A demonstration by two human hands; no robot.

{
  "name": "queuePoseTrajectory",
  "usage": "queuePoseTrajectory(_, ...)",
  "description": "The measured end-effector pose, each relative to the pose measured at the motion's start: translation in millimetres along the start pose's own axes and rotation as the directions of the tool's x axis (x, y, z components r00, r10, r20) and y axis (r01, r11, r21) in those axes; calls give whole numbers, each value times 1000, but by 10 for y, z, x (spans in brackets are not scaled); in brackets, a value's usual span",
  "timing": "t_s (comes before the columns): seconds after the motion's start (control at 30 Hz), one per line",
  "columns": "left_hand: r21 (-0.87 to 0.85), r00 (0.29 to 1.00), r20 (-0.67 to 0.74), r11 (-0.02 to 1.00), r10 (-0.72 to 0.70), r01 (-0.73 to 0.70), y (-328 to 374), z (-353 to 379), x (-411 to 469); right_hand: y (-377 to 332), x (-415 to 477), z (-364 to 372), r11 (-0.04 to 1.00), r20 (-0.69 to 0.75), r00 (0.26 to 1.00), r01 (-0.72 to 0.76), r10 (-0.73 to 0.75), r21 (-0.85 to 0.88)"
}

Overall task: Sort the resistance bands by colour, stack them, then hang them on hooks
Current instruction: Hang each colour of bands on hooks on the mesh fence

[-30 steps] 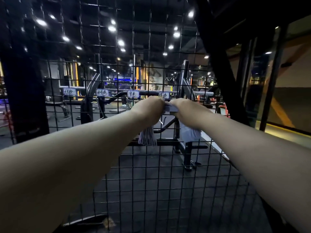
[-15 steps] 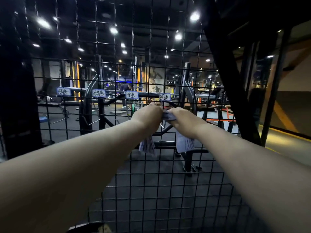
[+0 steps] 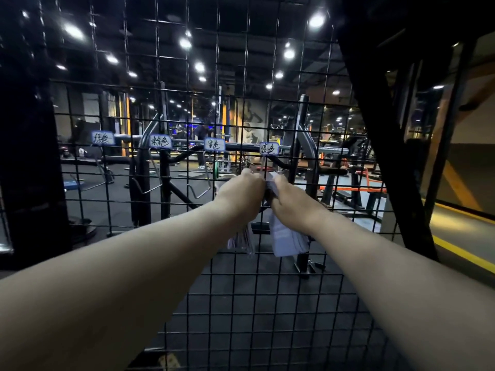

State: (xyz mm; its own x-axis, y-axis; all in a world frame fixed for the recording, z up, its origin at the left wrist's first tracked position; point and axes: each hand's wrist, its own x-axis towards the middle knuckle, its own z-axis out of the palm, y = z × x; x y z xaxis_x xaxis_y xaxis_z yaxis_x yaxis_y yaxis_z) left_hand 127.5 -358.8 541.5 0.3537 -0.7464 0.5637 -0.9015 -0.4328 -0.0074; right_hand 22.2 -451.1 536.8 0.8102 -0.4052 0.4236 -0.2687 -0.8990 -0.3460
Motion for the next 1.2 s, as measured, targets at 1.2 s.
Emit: queuePoseTrajectory(1.2, -811, 964, 140, 533, -226, 243, -48, 486, -527, 95, -383, 497, 982, -166, 980, -80, 108, 171)
